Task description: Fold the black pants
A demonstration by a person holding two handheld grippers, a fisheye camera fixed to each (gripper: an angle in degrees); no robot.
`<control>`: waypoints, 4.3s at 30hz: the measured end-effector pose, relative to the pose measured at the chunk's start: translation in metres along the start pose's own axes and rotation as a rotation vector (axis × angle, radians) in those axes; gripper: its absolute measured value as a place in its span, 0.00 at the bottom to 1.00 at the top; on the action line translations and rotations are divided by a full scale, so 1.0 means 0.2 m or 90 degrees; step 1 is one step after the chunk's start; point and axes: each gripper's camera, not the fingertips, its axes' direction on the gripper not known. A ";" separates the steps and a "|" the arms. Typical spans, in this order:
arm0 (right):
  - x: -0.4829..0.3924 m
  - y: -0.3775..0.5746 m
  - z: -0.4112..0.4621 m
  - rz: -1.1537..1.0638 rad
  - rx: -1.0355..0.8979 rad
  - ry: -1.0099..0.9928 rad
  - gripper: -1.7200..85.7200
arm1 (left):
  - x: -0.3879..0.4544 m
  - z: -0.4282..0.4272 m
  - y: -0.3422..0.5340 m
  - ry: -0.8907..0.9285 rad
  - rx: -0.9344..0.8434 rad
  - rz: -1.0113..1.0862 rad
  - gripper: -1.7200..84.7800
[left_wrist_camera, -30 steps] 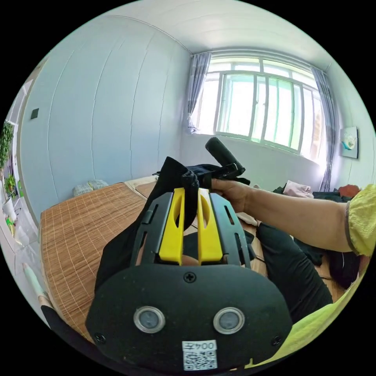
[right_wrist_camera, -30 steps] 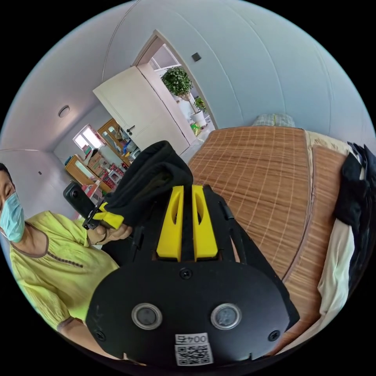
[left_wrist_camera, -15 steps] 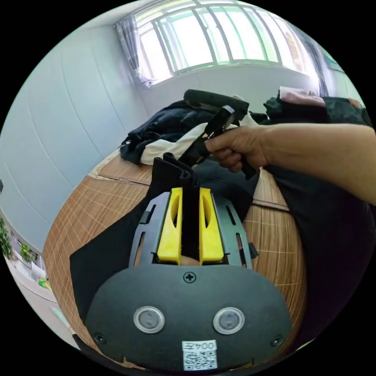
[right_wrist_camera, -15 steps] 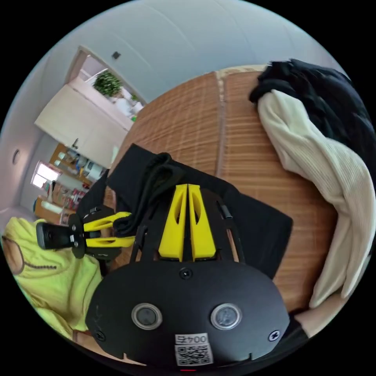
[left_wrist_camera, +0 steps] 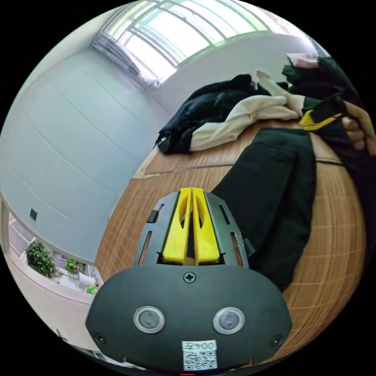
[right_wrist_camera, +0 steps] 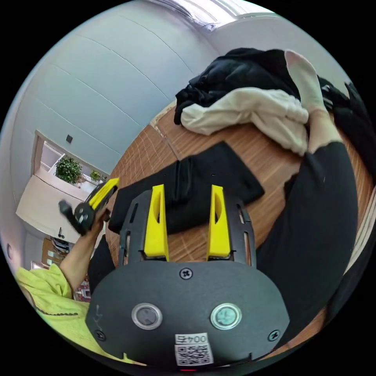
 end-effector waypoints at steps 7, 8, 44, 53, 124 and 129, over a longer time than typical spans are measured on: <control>0.00 0.36 0.25 0.117 -0.067 -0.048 0.29 | -0.20 0.40 0.03 0.035 -0.146 -0.006 0.03; 0.01 0.40 0.27 0.137 -0.057 -0.053 0.29 | -0.20 0.43 0.03 0.045 -0.163 -0.005 0.03; -1.36 -0.40 1.12 -0.449 -0.214 0.156 0.10 | 0.01 -0.45 0.90 0.217 -0.198 -0.381 0.03; -1.04 0.63 0.43 -0.386 -0.189 0.013 0.14 | 0.21 -0.81 0.77 0.174 -0.028 -0.245 0.03; -0.94 0.65 0.59 -0.596 -0.224 -0.074 0.14 | -0.17 -1.01 1.34 0.292 -0.212 -0.060 0.17; -0.98 0.72 0.70 -0.577 -0.243 -0.011 0.12 | -0.10 -1.01 1.37 0.291 -0.202 0.011 0.18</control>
